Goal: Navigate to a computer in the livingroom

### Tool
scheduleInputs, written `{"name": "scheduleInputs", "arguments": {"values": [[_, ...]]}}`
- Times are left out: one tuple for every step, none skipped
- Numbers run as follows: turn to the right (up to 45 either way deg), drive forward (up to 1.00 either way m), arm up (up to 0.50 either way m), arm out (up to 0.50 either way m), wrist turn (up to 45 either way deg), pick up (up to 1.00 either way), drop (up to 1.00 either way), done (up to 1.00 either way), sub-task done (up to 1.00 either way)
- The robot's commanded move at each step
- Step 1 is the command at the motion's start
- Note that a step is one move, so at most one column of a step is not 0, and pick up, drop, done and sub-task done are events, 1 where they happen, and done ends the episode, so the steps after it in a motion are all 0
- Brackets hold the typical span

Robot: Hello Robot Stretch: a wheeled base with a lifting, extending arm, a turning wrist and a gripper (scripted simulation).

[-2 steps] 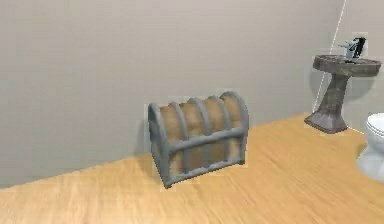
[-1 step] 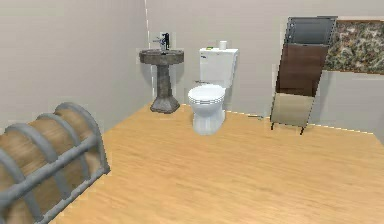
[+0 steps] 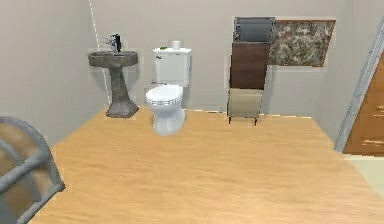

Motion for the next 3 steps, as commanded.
{"name": "scheduleInputs", "arguments": {"values": [[0.0,0.20,0.00,0.00,0.0,0.00,0.00,0.00,0.00],[-45.0,0.00,0.00,0.00,0.0,0.00,0.00,0.00,0.00],[-36.0,0.00,0.00,0.00,0.0,0.00,0.00,0.00,0.00]]}}
